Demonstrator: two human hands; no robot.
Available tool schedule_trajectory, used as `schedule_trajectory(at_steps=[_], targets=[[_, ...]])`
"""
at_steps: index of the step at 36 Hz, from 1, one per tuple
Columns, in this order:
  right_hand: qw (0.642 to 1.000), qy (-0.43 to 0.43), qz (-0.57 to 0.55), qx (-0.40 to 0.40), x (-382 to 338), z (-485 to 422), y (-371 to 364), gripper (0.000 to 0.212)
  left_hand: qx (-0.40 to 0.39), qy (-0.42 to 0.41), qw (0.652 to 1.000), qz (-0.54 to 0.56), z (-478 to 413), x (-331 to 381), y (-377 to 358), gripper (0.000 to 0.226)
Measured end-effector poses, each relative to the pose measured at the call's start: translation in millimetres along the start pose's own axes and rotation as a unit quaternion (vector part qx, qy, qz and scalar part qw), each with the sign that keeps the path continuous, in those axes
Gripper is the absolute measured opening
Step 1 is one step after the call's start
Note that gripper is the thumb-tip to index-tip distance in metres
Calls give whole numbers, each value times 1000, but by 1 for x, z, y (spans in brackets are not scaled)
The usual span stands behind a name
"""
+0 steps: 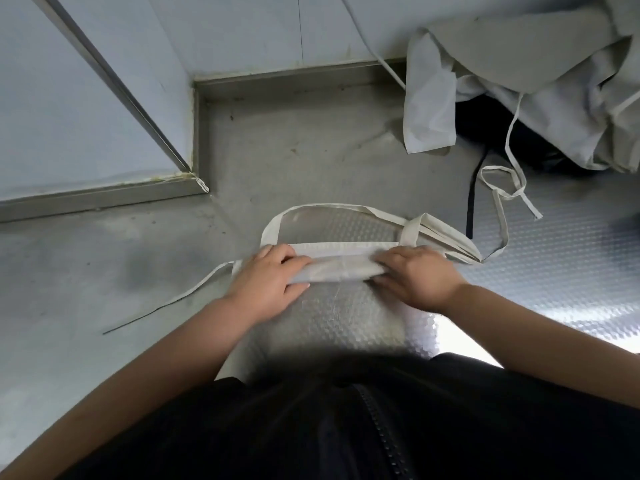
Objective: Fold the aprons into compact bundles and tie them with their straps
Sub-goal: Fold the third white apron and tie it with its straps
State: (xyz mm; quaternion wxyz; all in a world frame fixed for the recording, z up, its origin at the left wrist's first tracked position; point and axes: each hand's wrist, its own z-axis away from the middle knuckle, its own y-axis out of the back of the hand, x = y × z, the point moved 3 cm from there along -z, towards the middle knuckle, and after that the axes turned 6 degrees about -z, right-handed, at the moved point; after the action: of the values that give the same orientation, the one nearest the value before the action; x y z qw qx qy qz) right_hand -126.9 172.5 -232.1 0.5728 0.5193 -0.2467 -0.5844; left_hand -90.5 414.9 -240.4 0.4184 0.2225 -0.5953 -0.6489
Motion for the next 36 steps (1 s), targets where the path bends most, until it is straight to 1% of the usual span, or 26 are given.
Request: schedule_trajectory(at_steps=[2,4,6,7,9,11,13,15,16,18,19,20,22,23,24,25,26,27,28,29,30,31,32,33,35,36], targets=[[1000,-20,-14,-19,1,-1,15,45,-22,-6,1000,16,-6,-2,11,61],[997,-61,-28,-50,7,-1,22,44,-43,31,998,31,-12,-11,14,49],[994,-98,-5,-53,6,-4,23,47,-47,61,997,-9,-17,-12,14,34],[993,-107,20,-46,4,-6,20,49,-48,65,996,-45,-18,-9,13,31],[991,-110,79,-20,-4,-8,13,46,-31,76,989,-126,-16,-4,3,35],[988,-99,116,-4,-13,-5,6,43,3,114,981,-156,-10,-2,-3,46],[989,-91,116,-20,-18,0,-3,47,32,126,977,-168,-4,0,-7,56],[991,-95,86,-43,-16,6,-10,48,32,115,975,-186,1,-1,-15,63],[991,-93,73,-56,-15,11,-15,57,23,101,978,-180,6,-1,-20,67],[991,-80,72,-73,-12,13,-19,98,-21,86,982,-167,8,-4,-21,74],[991,-81,73,-77,-12,15,-21,110,-43,90,981,-167,13,-6,-22,78],[991,-84,64,-76,-13,15,-20,112,-48,99,978,-175,18,-10,-22,79],[991,-93,55,-72,-16,19,-21,100,-39,147,973,-175,28,-18,-24,78],[991,-97,60,-65,-17,21,-24,93,-21,182,970,-157,34,-20,-24,76],[991,-98,73,-54,-19,22,-24,89,12,220,967,-132,41,-19,-22,74],[990,-105,84,-40,-20,22,-26,84,65,260,958,-101,49,-17,-19,71],[989,-111,94,-24,-20,23,-26,76,112,301,945,-66,54,-14,-17,67],[988,-109,106,-13,-23,23,-26,63,160,350,922,-40,63,-11,-16,64],[988,-103,113,-1,-25,23,-26,49,181,397,900,7,66,-9,-17,64],[990,-85,114,21,-30,22,-26,44,188,444,873,72,69,-7,-17,65],[992,-57,109,32,-34,21,-28,49,194,478,842,159,68,-6,-20,66],[995,-35,90,22,-38,22,-30,56,217,497,803,246,66,-4,-23,60],[997,-17,72,15,-42,22,-31,60,244,510,755,332,62,-2,-23,49],[998,-6,58,-3,-44,22,-33,61,264,529,694,412,59,1,-22,40],[999,-13,27,-24,-44,19,-35,59,265,563,551,556,49,9,-24,34],[1000,-15,15,-20,-43,18,-34,57,255,569,500,601,43,13,-23,36]])
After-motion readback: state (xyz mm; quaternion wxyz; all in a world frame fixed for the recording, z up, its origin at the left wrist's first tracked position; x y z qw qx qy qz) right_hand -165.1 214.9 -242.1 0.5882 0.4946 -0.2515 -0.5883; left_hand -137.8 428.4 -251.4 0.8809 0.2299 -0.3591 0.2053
